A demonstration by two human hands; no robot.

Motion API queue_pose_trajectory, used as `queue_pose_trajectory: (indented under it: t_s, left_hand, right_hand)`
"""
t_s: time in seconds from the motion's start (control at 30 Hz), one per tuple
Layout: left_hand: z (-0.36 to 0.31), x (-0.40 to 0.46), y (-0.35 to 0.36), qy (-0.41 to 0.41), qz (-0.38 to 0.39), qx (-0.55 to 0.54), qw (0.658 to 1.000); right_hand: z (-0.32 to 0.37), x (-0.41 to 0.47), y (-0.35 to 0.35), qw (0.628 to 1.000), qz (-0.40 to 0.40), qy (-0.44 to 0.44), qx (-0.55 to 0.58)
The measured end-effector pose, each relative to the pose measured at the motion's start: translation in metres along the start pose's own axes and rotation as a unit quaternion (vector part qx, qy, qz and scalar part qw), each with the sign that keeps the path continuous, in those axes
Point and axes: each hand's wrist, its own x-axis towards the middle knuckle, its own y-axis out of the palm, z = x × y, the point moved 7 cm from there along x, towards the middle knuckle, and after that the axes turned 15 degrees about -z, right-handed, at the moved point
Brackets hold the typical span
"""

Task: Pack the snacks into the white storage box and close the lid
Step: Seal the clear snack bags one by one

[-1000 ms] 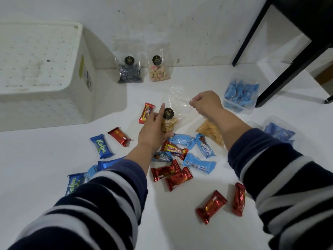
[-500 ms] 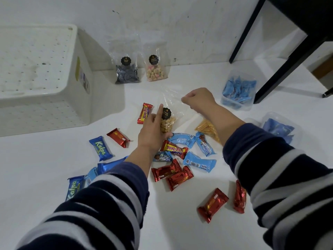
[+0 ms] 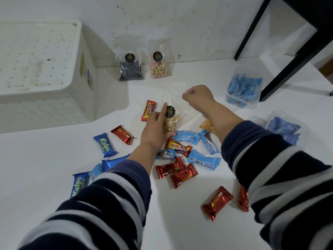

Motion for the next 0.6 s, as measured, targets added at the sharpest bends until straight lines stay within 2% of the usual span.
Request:
queue_pose_trajectory:
  t_s: [0.17,0.33,0.6]
  left_hand:
    - [0.001,0.0,-0.002,0.015,0.009,0.003,1.0]
    - [-0.001,-0.002,-0.001,0.02,0.006,0.008,1.0]
    - [0.001,-0.003,0.0,0.021,0.004,0.011,1.0]
  right_hand:
    - [-0.001,0.003,-0.001,1.0,-0.016,0.0,-0.001]
    - [0.006,0.001,0.007,1.0,0.012,0.005,0.004]
    - [0.01,0.007,0.004,0.999,-0.022,-0.028,-0.03]
